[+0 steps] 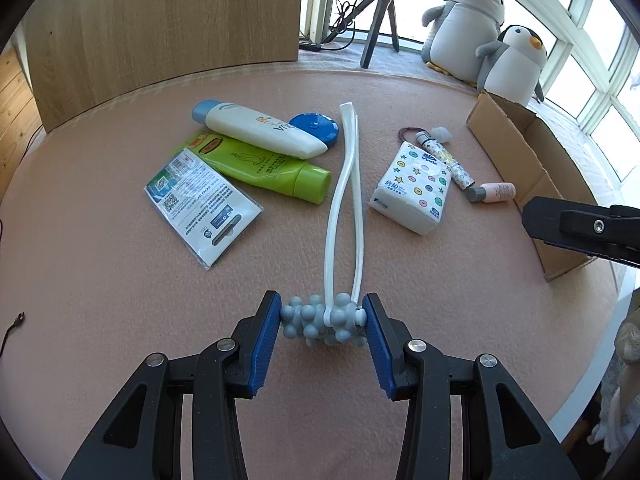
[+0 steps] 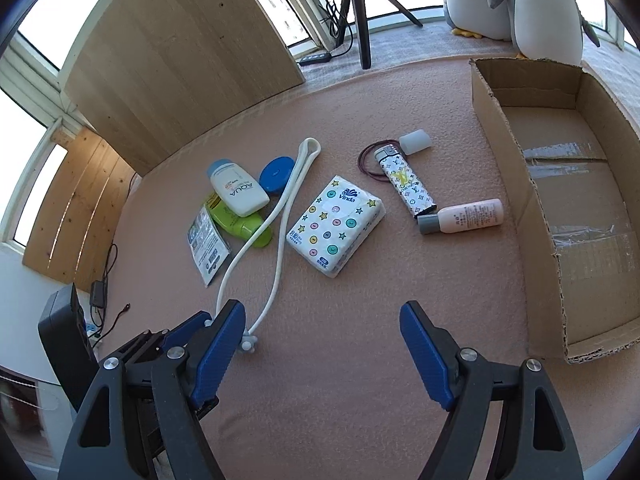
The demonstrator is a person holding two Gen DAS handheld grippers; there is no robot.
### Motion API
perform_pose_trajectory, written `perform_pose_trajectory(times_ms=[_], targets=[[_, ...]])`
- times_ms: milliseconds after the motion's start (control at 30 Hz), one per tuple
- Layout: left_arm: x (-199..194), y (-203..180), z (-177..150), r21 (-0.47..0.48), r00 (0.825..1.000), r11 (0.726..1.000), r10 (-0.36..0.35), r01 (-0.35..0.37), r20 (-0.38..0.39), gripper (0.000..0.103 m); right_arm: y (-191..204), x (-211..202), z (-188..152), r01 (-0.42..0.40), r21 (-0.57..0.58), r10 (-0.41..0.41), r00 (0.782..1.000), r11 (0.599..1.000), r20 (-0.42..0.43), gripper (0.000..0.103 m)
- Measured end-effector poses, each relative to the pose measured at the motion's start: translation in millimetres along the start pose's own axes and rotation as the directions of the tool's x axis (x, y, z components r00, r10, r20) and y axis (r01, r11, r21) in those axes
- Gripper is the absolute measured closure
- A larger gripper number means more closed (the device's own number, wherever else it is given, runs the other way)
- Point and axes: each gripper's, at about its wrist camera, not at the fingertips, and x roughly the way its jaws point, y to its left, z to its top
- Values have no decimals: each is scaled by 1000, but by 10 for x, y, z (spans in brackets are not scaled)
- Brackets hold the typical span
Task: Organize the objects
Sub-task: 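Close the left tool on the grey knobbed head of the massager, then lift the massager with the left tool and carry it over the box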
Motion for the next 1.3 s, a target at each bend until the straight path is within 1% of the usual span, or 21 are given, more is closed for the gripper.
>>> perform_pose_trajectory(times_ms=[67, 333, 500, 600, 800, 833, 867, 900, 933, 967, 1000, 1167, 1300], targets=[[-43, 9, -70, 0, 1000, 1000, -2, 2, -2, 57, 66, 111, 8, -20, -6, 20, 999, 1000, -32, 26], [-155, -25, -284, 4, 1000, 1000, -24, 24, -12, 57, 241, 539, 60, -14, -40, 10, 994, 999, -111, 26], [-190, -51, -355, 13, 999, 999, -31, 31, -15, 57, 229, 801, 100, -12, -6, 11, 986, 1000, -167, 26], [-201, -38, -376, 7, 999, 999, -35, 35, -16, 57, 234, 865, 119, -38, 24, 42, 981, 999, -190, 26], [-210, -43, -397, 12, 999, 999, -38, 39, -16, 57, 338, 862, 129, -68, 11, 69, 978, 998, -196, 26], [-210, -47, -395, 13, 999, 999, -39, 39, -16, 57, 343, 848, 130, -69, 12, 70, 979, 998, -192, 29], [-210, -50, -395, 13, 999, 999, -38, 38, -16, 57, 349, 844, 131, -71, 13, 72, 979, 997, -191, 36], [-213, -54, -395, 14, 999, 999, -39, 39, -15, 57, 352, 843, 131, -73, 14, 74, 978, 997, -195, 40], [-220, -62, -395, 16, 999, 999, -40, 40, -14, 57, 349, 833, 132, -75, 15, 77, 978, 997, -195, 51], [-227, -72, -398, 17, 999, 999, -41, 41, -11, 57, 346, 835, 129, -104, 24, 106, 973, 994, -203, 61], [-231, -87, -396, 19, 999, 999, -45, 45, -13, 57, 340, 847, 128, -137, 44, 143, 966, 990, -216, 65], [-281, -182, -397, 40, 999, 998, -45, 45, -1, 58, 373, 770, 112, -144, 50, 152, 968, 988, -201, 66], [-389, -255, -360, 54, 998, 997, -51, 49, 26, 58, 402, 652, 147, -171, 42, 176, 967, 984, -184, 67]])
